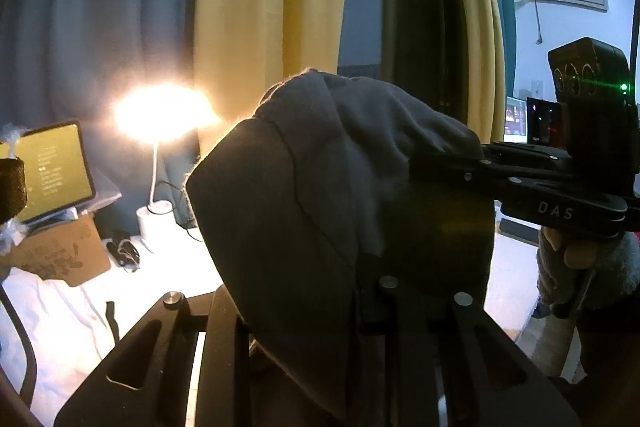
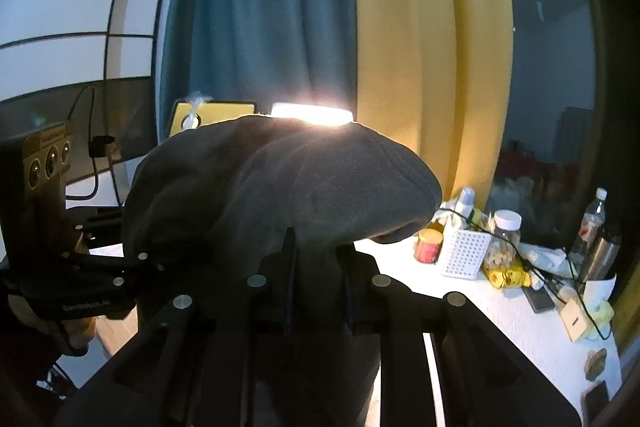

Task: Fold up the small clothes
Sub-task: 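Hold the lifted shirt with both tools and raise it high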

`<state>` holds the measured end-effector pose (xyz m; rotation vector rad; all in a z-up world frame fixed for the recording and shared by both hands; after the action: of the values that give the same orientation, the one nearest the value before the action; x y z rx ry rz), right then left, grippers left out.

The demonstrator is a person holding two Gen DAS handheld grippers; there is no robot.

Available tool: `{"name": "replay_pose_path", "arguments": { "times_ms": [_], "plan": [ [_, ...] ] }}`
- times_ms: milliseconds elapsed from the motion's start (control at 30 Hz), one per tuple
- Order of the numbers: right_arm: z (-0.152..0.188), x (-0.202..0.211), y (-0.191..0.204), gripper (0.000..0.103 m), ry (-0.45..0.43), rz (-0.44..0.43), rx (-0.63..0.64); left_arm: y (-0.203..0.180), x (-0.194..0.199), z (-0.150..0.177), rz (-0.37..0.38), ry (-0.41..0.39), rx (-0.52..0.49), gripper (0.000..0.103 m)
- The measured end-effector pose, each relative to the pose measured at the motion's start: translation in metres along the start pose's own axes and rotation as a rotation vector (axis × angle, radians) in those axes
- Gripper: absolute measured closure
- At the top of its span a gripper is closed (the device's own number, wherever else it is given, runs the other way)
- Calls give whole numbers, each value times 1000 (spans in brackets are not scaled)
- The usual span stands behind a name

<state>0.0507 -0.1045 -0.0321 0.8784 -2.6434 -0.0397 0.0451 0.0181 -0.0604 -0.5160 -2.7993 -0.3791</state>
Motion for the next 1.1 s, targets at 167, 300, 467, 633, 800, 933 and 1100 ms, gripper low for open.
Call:
{"name": "replay_pose_path", "arguments": {
  "times_ms": [167,300,467,633,800,933,1100],
  "plan": [
    [-9,4,16,83,-26,-19,19,8,16,-5,-30,-28,-8,80],
    [-16,6,29,83,-45,-38,35,18,26,-5,-57,-46,-12,80],
    [-24,8,50,83,-71,-72,51,32,40,-3,-91,-56,-24,80],
    [-31,7,75,83,-96,-131,75,48,58,-1,-144,-50,-59,80],
    [-34,2,103,83,-100,-191,97,71,79,10,-210,-40,-73,80],
    [-31,-1,126,83,-92,-237,119,85,93,18,-242,-21,-72,80],
    [-26,-5,148,83,-77,-277,126,97,107,29,-270,14,-84,80]
  ]
}}
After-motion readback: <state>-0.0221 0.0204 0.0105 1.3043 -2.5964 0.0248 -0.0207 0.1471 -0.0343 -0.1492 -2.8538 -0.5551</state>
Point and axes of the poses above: each gripper's, at about its wrist camera, not at the fingertips, and x roughly against the way its jaws point, y to its left, z to its underside, the point moved 6 cm from there along -x, roughly the way its jaws point, and after that the axes turned 15 degrees about -x, right-handed, at the moved point
